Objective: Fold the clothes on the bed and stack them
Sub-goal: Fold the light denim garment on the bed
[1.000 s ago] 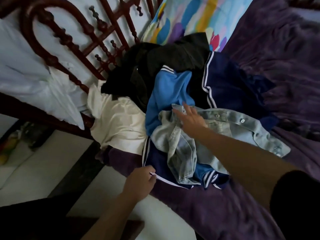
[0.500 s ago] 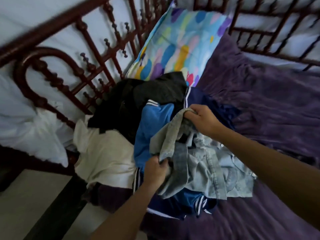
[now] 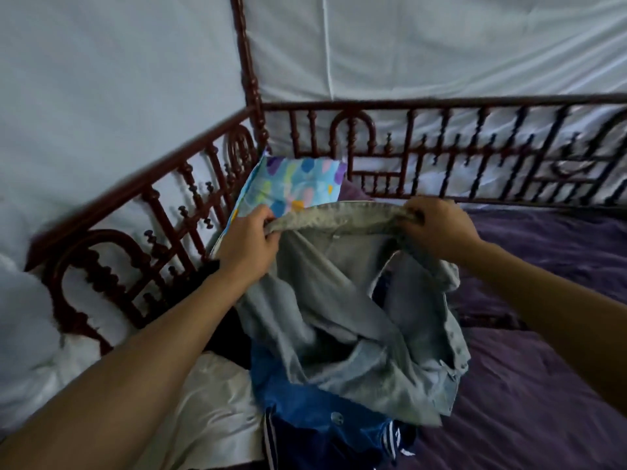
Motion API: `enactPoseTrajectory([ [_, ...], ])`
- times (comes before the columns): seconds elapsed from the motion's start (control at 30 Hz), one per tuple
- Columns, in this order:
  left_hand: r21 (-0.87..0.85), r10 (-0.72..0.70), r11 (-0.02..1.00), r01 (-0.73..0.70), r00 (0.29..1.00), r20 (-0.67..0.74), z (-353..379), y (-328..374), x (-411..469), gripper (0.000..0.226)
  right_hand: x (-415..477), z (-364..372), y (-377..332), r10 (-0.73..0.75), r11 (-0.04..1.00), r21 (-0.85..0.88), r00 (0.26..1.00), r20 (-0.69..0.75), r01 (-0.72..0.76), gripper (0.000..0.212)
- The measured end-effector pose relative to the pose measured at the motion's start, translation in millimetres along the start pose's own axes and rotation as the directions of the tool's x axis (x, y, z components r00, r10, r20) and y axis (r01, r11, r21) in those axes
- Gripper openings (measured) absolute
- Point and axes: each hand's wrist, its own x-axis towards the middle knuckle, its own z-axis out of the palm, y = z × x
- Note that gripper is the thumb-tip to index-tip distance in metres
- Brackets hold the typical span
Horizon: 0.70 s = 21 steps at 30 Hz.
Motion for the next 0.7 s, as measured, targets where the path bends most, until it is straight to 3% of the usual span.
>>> enactPoseTrajectory([
  [0.17, 0.095, 0.175, 0.981, -0.169, 0.983, -0.059, -33.6, 29.6, 15.2, 0.016, -16.4, -51.9, -18.3, 0.004, 0.998, -0.057, 0.962, -0.272, -0.02, 0.018],
  [0.27, 0.19, 0.132, 0.972, -0.137, 0.99, 0.039, -35.5, 22.4, 16.0, 0.016, -18.8, -84.9, -23.4, 0.018, 1.0, -0.012, 0.924, -0.381, -0.025, 0.021],
  [0.37, 0.107, 0.039, 0.993, -0.048, 0.996, 0.081, -30.8, 15.0, 9.4, 0.014, -28.4, -105.6, -28.7, 0.131, 0.991, 0.078, 0.928, -0.349, -0.11, 0.012],
  [0.43, -0.001, 0.015, 1.0, -0.015, 0.999, 0.038, -30.9, 26.5, 12.4, 0.011, -38.4, -111.3, -30.8, 0.205, 0.965, 0.22, 0.933, -0.297, -0.141, 0.013],
  [0.53, -0.069, 0.053, 0.996, -0.054, 0.998, -0.027, -38.9, 54.4, 27.1, 0.007, -61.2, -117.8, -34.8, 0.199, 0.918, 0.378, 0.963, -0.181, -0.119, 0.012],
  [0.6, -0.021, 0.123, 0.992, -0.124, 0.992, -0.04, -47.8, 73.6, 34.7, 0.011, -78.0, -123.5, -38.1, 0.123, 0.961, 0.258, 0.991, -0.057, -0.105, 0.023],
  [0.7, 0.12, 0.189, 0.976, -0.182, 0.981, -0.049, -60.5, 101.2, 43.0, 0.026, -93.0, -135.0, -40.6, 0.072, 0.985, -0.157, 0.997, -0.025, -0.075, 0.029],
])
